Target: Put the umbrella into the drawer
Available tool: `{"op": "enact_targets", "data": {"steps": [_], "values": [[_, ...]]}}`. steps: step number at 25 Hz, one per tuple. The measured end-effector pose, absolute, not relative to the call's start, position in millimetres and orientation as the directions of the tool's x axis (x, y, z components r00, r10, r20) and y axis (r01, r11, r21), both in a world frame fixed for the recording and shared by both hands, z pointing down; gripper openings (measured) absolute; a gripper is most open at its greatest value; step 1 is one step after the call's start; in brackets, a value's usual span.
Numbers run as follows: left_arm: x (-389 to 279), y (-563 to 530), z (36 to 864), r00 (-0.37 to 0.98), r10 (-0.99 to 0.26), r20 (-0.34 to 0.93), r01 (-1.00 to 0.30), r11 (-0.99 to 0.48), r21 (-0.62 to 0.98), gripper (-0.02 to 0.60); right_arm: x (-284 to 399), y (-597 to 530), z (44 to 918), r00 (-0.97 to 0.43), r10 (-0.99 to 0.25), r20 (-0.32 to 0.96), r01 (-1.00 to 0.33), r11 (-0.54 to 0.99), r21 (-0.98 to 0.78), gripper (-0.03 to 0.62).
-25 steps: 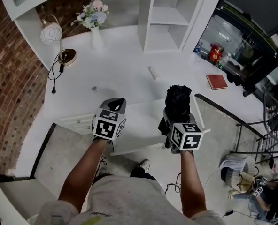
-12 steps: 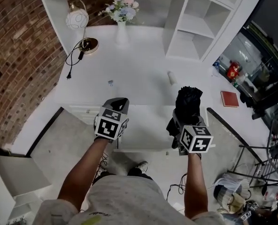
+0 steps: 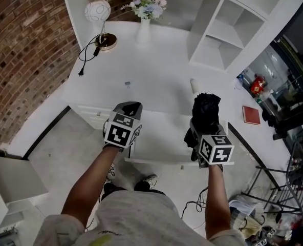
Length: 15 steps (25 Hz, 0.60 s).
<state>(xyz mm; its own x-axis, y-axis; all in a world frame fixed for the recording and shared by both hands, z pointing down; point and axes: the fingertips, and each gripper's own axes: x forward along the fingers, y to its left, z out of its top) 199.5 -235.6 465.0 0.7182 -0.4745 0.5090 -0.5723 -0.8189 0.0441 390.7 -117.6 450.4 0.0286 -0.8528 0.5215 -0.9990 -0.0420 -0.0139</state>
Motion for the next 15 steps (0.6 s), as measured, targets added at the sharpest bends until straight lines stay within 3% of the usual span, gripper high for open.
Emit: {"op": "enact_targets", "data": {"steps": [15], "values": [[174,-227,498,0.685,-0.485,0.543,-0.625,-0.775,0.096,-0.006,357,-133,506,-0.114,-0.713,0.692,-0.965,0.244,0.093,0.255]]}}
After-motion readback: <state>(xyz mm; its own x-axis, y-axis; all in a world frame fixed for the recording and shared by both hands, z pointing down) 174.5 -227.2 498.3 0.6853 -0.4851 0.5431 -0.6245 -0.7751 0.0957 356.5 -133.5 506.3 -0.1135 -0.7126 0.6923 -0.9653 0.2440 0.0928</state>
